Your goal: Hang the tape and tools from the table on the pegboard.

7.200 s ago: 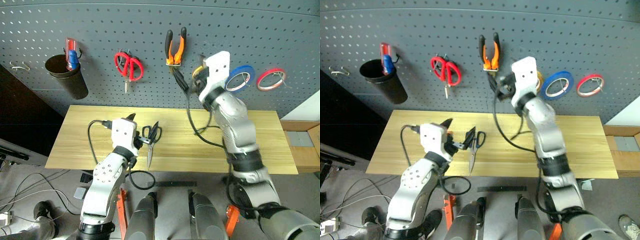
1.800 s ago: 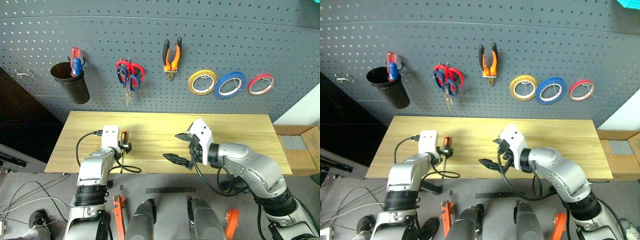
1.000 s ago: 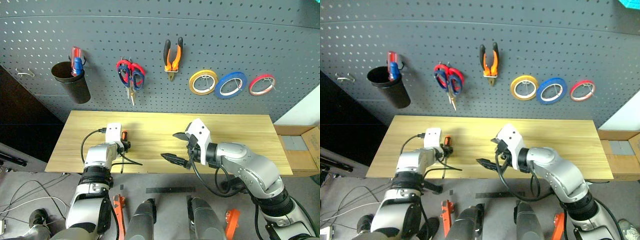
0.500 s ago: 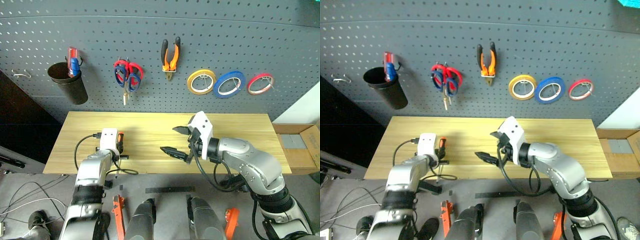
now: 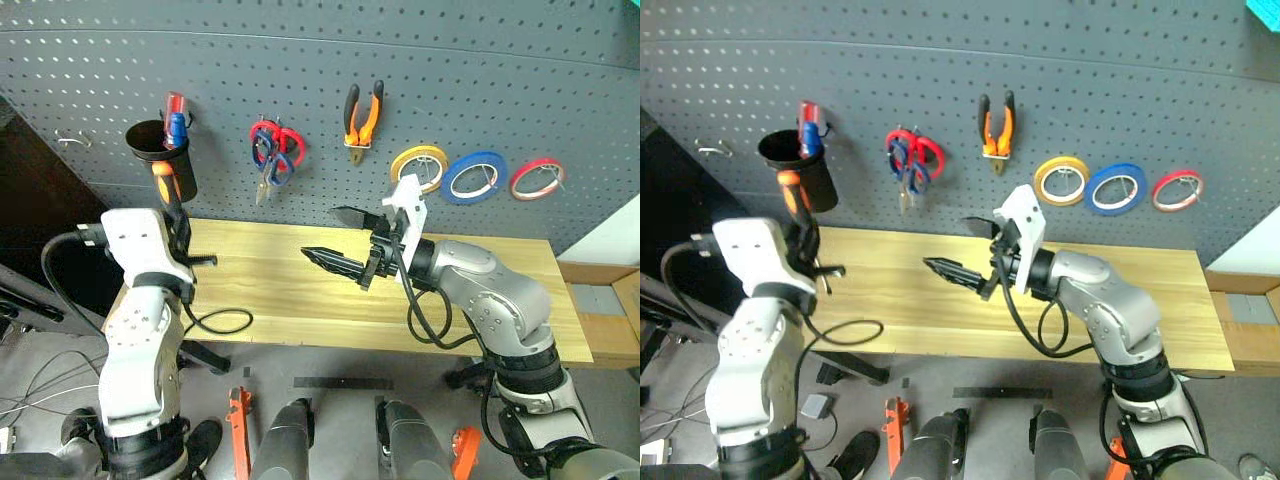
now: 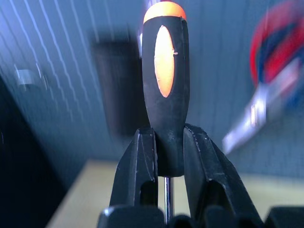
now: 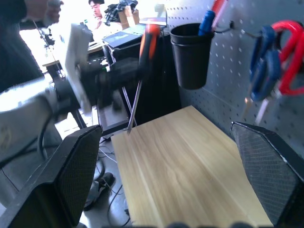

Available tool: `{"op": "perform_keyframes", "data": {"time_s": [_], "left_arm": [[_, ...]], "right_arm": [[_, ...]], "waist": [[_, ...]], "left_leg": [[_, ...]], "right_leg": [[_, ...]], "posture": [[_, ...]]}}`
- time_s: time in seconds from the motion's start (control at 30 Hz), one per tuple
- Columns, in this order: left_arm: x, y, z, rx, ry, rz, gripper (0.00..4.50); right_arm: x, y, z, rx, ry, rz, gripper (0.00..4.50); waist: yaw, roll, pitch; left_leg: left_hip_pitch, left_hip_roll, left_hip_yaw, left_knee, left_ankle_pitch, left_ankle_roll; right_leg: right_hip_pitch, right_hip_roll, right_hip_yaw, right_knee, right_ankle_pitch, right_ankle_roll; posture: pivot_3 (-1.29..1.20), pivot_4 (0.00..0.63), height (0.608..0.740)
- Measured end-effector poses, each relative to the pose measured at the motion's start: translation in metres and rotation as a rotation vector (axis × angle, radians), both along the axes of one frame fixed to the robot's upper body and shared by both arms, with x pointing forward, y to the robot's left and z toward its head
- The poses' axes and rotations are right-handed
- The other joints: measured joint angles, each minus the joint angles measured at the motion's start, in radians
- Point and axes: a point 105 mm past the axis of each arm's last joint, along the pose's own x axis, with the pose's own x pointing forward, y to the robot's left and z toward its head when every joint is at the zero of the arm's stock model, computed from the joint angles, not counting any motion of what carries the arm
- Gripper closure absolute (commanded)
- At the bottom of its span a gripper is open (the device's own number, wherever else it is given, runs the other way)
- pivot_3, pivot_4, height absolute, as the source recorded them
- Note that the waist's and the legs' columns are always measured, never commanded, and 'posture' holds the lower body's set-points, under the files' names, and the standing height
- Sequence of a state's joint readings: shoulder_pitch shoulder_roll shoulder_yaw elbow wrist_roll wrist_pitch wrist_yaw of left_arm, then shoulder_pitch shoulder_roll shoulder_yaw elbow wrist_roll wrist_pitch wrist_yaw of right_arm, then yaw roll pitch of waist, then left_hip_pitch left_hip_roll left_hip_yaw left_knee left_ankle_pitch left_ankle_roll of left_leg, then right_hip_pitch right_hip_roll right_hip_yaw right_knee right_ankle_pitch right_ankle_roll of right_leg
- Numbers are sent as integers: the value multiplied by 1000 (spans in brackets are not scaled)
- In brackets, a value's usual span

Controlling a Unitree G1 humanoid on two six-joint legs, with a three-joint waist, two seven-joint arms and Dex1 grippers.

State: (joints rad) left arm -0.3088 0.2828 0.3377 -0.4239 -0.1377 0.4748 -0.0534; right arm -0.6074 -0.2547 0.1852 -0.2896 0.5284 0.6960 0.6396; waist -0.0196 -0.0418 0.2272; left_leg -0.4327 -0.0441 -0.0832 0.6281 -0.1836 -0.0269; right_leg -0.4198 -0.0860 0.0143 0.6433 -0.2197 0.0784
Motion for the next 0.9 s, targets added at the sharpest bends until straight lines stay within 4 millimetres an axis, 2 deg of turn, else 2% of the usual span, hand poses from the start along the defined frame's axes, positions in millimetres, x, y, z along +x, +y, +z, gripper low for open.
{"op": "perform_keyframes", "data": {"time_s": [0.2,0.33,0.4,0.47,0.53,0.67,0.77,0.9], "left_arm": [[27,2,34,-5,-102,-40,4082],[44,19,33,9,-91,4,4082],[52,29,29,17,-75,31,4082],[57,34,28,16,-79,43,4082],[62,37,35,10,-121,43,4082],[66,31,72,42,-275,-9,4082],[67,28,89,70,-358,-35,4082],[75,37,89,86,-380,-12,4082]], "right_arm": [[1,11,30,47,-130,31,0],[0,18,41,82,-182,50,0],[2,19,45,86,-212,35,0],[5,21,45,95,-218,25,0],[8,22,43,84,-225,8,0],[14,24,36,54,-231,-19,0],[14,25,36,52,-234,-19,0],[15,24,35,46,-236,-27,0]], "waist": [[-10,-2,-43],[-19,-1,-86],[-22,-2,-93],[-25,-2,-97],[-24,-5,-101],[-25,-8,-108],[-28,-6,-114],[-38,-5,-119]], "left_leg": [[1,1,1,0,1,-2],[3,3,1,-1,0,-4],[10,4,1,-1,0,-4],[17,5,1,-1,0,-4],[17,5,0,-1,1,-4],[17,5,1,0,2,-6],[17,5,1,-1,1,-6],[18,5,1,-1,2,-6]], "right_leg": [[0,5,0,0,4,-3],[1,9,2,0,5,-5],[8,10,1,0,5,-5],[15,11,1,-2,4,-5],[15,11,1,-1,5,-5],[15,11,2,-1,6,-5],[14,11,2,0,6,-6],[14,11,2,0,6,-6]], "posture": [[-23,9,740],[-37,0,740],[-40,0,740],[-39,0,740],[-41,0,740],[-44,0,740],[-51,0,740],[-68,9,740]]}}
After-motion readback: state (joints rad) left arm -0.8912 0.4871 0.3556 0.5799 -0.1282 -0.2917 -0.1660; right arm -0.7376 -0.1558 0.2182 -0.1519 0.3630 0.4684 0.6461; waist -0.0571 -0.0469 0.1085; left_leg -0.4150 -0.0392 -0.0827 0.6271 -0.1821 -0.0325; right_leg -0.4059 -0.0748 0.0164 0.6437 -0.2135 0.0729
